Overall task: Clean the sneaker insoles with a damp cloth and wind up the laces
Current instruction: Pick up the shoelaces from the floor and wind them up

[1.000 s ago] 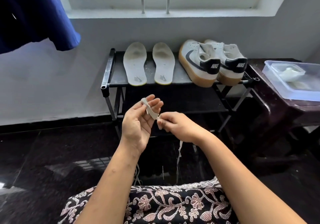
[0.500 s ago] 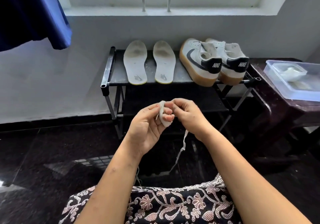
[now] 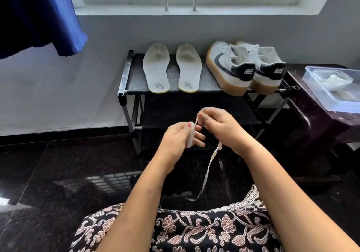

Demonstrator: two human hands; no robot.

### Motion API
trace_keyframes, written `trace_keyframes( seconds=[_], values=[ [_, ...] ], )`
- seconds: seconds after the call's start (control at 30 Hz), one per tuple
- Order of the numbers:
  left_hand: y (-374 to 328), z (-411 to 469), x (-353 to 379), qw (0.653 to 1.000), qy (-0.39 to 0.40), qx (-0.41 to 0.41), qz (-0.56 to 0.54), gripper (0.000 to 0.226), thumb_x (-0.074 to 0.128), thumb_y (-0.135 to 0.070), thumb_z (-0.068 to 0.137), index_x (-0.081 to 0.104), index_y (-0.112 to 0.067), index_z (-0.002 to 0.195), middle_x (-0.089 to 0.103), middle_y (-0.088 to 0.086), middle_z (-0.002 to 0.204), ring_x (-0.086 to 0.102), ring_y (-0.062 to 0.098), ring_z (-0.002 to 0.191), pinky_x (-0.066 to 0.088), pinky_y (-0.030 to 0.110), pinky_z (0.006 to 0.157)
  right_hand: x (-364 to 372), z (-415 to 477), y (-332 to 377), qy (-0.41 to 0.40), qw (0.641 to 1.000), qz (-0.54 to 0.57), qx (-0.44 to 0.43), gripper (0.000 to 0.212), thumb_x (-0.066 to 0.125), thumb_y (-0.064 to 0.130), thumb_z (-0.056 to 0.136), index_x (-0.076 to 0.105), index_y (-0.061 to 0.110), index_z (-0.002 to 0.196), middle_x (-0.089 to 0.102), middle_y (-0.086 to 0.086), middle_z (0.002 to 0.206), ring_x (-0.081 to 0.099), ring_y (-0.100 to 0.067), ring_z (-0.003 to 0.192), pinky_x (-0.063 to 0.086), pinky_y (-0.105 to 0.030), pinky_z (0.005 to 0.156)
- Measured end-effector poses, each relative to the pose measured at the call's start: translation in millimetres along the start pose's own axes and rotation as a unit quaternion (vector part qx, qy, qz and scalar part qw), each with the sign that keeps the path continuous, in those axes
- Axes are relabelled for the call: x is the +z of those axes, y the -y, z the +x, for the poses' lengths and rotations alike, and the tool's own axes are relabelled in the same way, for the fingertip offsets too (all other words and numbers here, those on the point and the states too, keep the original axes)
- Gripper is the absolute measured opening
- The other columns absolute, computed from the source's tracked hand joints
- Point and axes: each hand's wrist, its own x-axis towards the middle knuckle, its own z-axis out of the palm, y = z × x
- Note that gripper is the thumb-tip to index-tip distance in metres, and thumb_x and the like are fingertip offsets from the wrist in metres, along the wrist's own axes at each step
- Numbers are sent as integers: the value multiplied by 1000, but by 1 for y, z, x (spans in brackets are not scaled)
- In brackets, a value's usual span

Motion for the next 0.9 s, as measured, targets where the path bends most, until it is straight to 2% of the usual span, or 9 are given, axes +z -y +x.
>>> trace_keyframes(
  seconds=[0.1, 0.23, 0.33, 0.4, 0.53, 0.6, 0.7, 0.8, 0.9],
  values=[
    [-10, -5, 5, 993, 77, -28, -84, 34, 33, -16, 102, 65, -5, 97, 66, 1, 68, 61, 9, 56, 52, 25, 70, 0, 2, -8, -43, 999, 12, 3, 32, 50, 25, 98, 58, 23, 67, 53, 15, 57, 47, 0, 60, 41, -27, 66],
    [-15, -5, 0, 961, 49, -7, -273, 34, 32, -12, 100, 63, -1, 97, 66, 1, 67, 63, 9, 59, 55, 21, 69, 13, 6, -13, -20, 999, 32, 23, 27, 52, 35, 95, 66, 20, 76, 60, -8, 68, 53, -9, 68, 44, -41, 67],
    [-16, -3, -6, 928, -1, 10, -373, 32, 32, -10, 100, 61, 1, 107, 72, 7, 88, 71, 12, 78, 56, 20, 73, 25, 4, -9, 55, 997, 10, 44, 30, 48, 29, 98, 61, 9, 79, 51, 3, 61, 44, -2, 57, 36, -27, 55],
    [-15, -1, -9, 918, -26, 22, -396, 31, 32, -11, 101, 55, 4, 117, 71, 11, 103, 70, 15, 92, 56, 22, 80, 29, 1, -4, 109, 993, 0, 53, 29, 45, 24, 99, 58, 11, 77, 48, 6, 61, 41, -5, 55, 33, -23, 53],
    [-8, 2, -9, 962, -78, 46, -257, 30, 32, -14, 102, 44, -2, 127, 63, 13, 119, 64, 18, 110, 51, 26, 90, 20, -4, 6, 178, 981, -20, 69, 30, 44, 29, 100, 55, 16, 74, 44, 7, 59, 39, -5, 53, 33, -19, 50],
    [-4, 5, -9, 980, -90, 57, -170, 30, 32, -13, 103, 41, -5, 129, 61, 10, 120, 62, 16, 112, 47, 28, 95, 11, -6, 9, 176, 981, 6, 76, 32, 43, 29, 101, 54, 16, 73, 42, 7, 58, 36, -3, 50, 29, -18, 46],
    [1, 6, -5, 994, -77, 63, -49, 22, 39, -15, 101, 49, -6, 119, 62, 10, 119, 63, 15, 107, 47, 27, 96, 0, -8, 7, 146, 986, 20, 78, 33, 44, 30, 100, 54, 17, 72, 41, 10, 56, 33, -2, 49, 26, -18, 46],
    [6, 4, -1, 982, -65, 104, 144, 19, 51, -17, 95, 60, -3, 105, 66, 1, 109, 60, 4, 106, 44, 15, 91, -3, -9, 5, 149, 983, 44, 101, 32, 45, 33, 100, 58, 17, 75, 42, 11, 57, 32, -3, 49, 25, -17, 45],
    [3, -1, 0, 966, -50, 143, 208, 13, 53, -7, 93, 59, -3, 105, 67, -2, 89, 61, -5, 86, 45, 8, 81, -11, -10, 4, 173, 975, 60, 123, 26, 47, 28, 99, 64, 15, 85, 44, 7, 60, 31, -4, 49, 24, -16, 44]
  ],
)
